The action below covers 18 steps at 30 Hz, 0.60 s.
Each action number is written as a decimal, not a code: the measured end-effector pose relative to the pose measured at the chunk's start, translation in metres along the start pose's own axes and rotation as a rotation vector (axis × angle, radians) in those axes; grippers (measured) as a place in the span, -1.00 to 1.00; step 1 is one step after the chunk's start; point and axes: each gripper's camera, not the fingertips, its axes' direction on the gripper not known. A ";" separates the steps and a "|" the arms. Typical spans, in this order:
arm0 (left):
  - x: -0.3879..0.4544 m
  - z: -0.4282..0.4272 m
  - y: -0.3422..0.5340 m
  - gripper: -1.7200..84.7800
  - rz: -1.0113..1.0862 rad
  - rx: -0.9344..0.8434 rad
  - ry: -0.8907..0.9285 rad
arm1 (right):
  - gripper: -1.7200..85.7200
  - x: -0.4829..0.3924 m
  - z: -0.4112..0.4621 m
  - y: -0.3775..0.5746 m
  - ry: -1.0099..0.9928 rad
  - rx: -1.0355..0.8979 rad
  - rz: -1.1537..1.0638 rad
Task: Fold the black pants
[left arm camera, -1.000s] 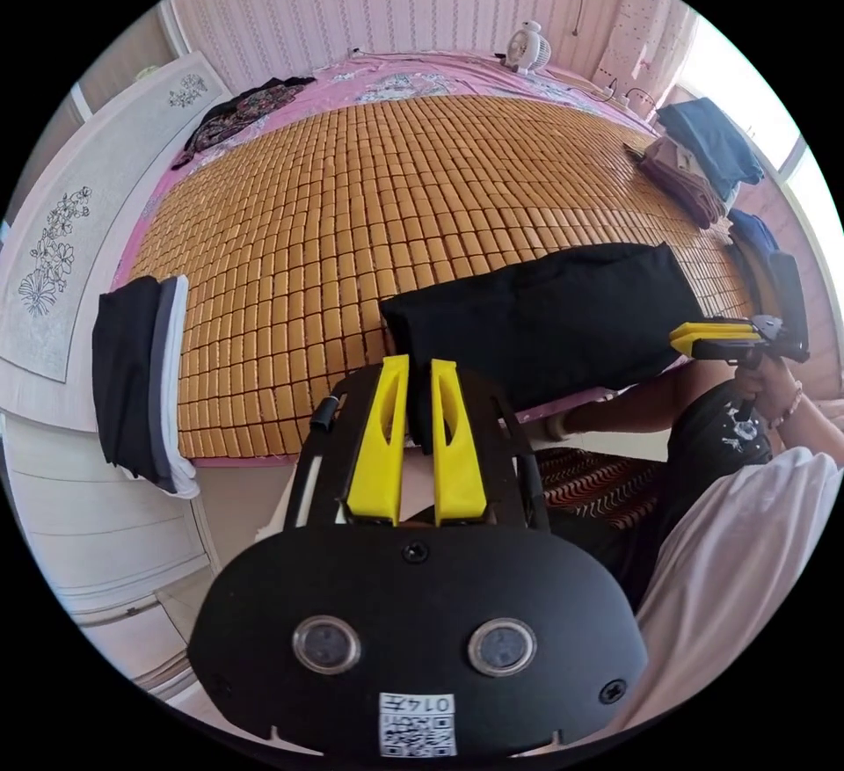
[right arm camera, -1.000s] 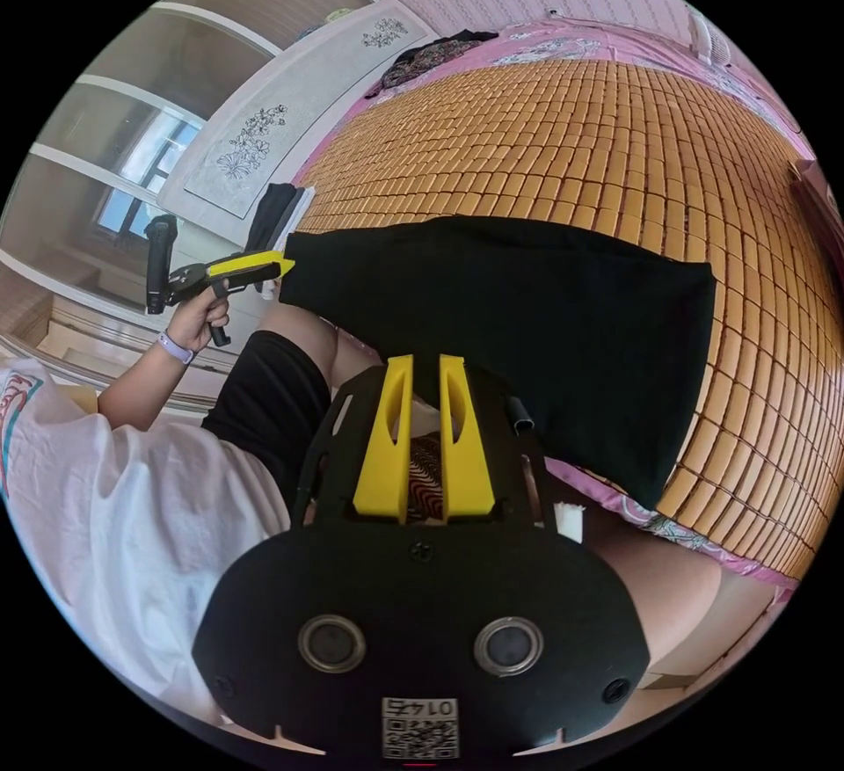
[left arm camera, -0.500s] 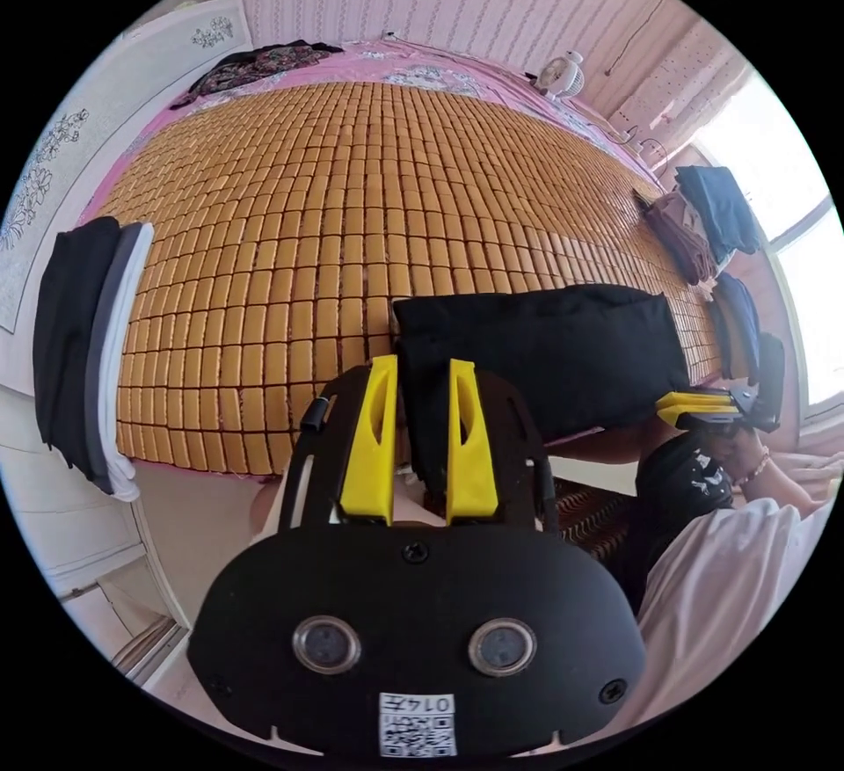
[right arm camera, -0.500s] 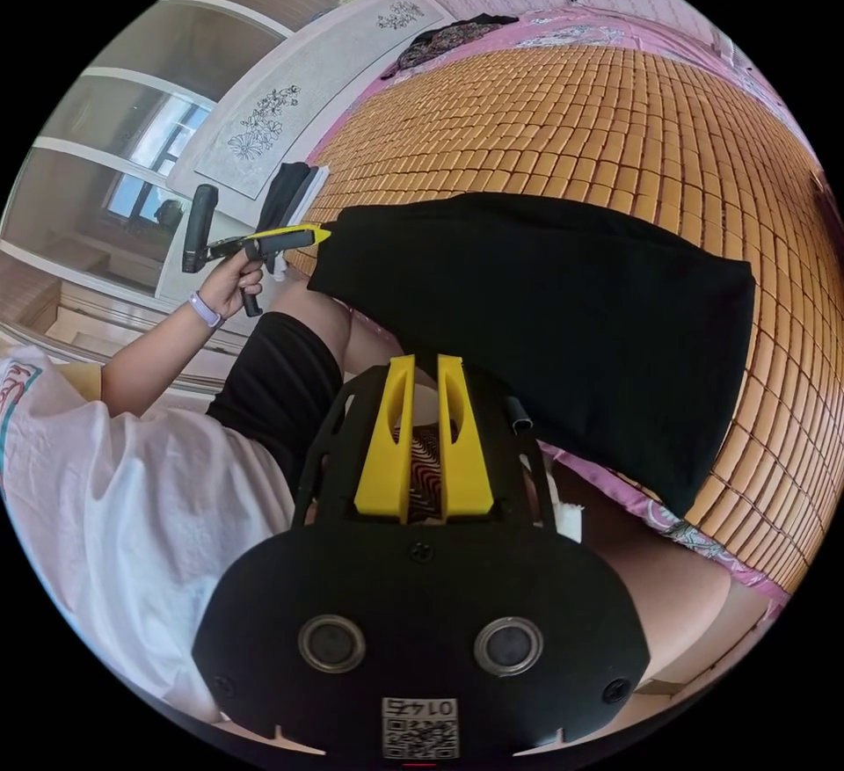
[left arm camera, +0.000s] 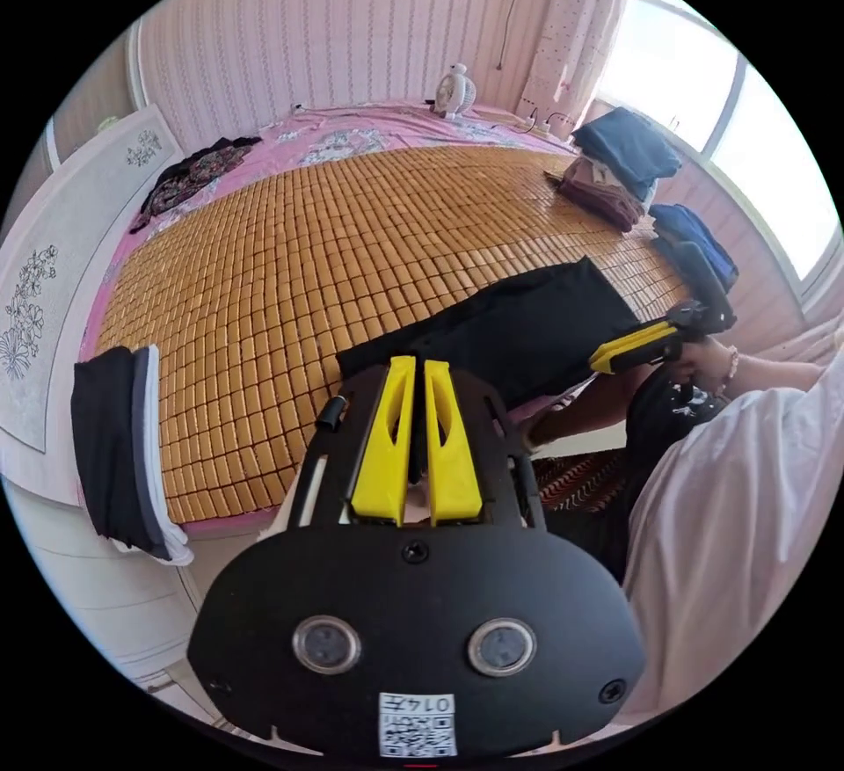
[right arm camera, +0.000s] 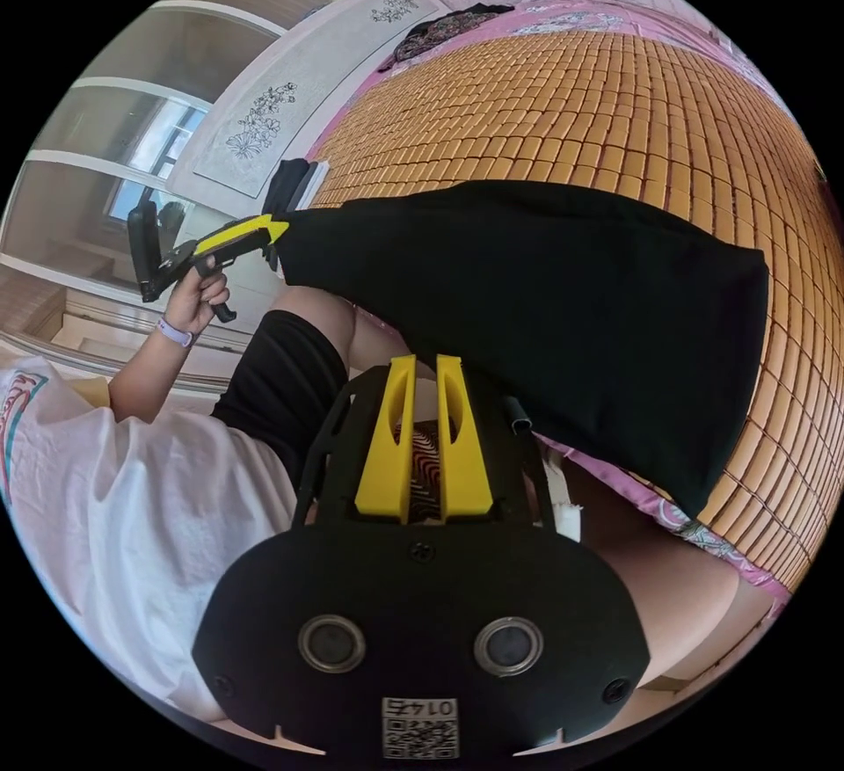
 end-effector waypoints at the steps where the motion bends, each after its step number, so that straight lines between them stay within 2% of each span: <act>1: 0.006 -0.012 -0.009 -0.97 0.030 0.058 0.012 | -0.90 -0.004 -0.004 -0.002 0.008 0.011 -0.004; 4: -0.009 -0.024 -0.029 -0.96 -0.048 0.126 0.017 | -0.90 -0.015 -0.016 -0.006 -0.006 0.048 -0.006; 6: -0.032 -0.008 -0.035 -0.94 -0.140 0.088 0.030 | -0.90 -0.023 -0.023 -0.008 -0.003 0.072 -0.016; 8: -0.068 0.047 -0.034 -0.89 -0.306 -0.108 0.072 | -0.89 -0.028 -0.025 -0.012 0.010 0.083 -0.020; 11: -0.090 0.095 -0.021 -0.82 -0.439 -0.302 0.100 | -0.89 -0.032 -0.025 -0.018 0.018 0.066 0.008; 15: -0.084 0.076 -0.021 -0.84 -0.432 -0.189 0.047 | -0.91 -0.042 -0.030 -0.023 0.099 0.065 -0.003; 18: -0.057 0.059 -0.030 -0.91 -0.308 -0.122 0.013 | -0.92 -0.046 -0.025 -0.039 0.182 0.005 -0.026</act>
